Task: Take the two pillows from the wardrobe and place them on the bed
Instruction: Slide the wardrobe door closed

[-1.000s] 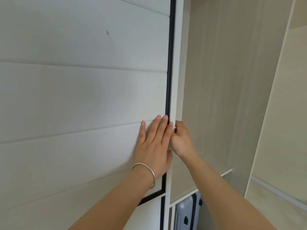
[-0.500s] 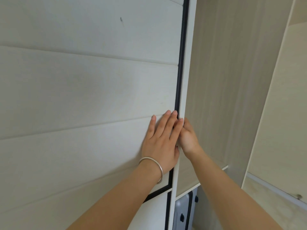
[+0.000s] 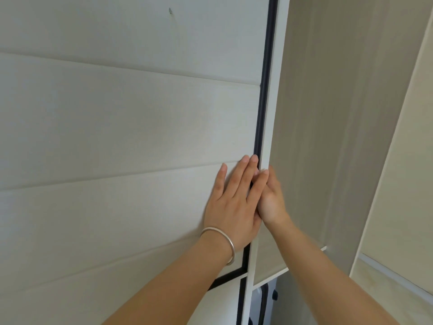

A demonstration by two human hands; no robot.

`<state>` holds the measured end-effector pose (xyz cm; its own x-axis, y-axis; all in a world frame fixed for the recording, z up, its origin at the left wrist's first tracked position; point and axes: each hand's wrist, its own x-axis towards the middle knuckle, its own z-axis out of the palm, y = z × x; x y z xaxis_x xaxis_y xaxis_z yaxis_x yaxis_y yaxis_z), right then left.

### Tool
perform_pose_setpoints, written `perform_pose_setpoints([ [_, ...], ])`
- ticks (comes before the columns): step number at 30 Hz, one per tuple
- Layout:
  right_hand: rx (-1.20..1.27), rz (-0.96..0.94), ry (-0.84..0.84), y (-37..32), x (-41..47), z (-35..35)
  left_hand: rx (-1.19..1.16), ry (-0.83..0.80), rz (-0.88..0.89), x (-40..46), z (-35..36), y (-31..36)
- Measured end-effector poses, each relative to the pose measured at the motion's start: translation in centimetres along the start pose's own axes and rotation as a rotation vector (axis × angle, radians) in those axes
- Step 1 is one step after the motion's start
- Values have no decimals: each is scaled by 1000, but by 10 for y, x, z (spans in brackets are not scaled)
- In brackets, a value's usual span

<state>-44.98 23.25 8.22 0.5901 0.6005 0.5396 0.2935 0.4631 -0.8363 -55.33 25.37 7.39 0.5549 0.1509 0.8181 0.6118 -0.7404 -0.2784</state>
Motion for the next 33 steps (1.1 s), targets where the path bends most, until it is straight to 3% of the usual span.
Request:
perform_pose_setpoints([
  [12,-57,-63,28,17,44,-73,53,-18,10,51,42,64],
  [22,-121,26,192,27,65,-123,43,-14,26,87,74,112],
  [33,-308,34,199,47,91,-184,4,-26,73,119,113,160],
])
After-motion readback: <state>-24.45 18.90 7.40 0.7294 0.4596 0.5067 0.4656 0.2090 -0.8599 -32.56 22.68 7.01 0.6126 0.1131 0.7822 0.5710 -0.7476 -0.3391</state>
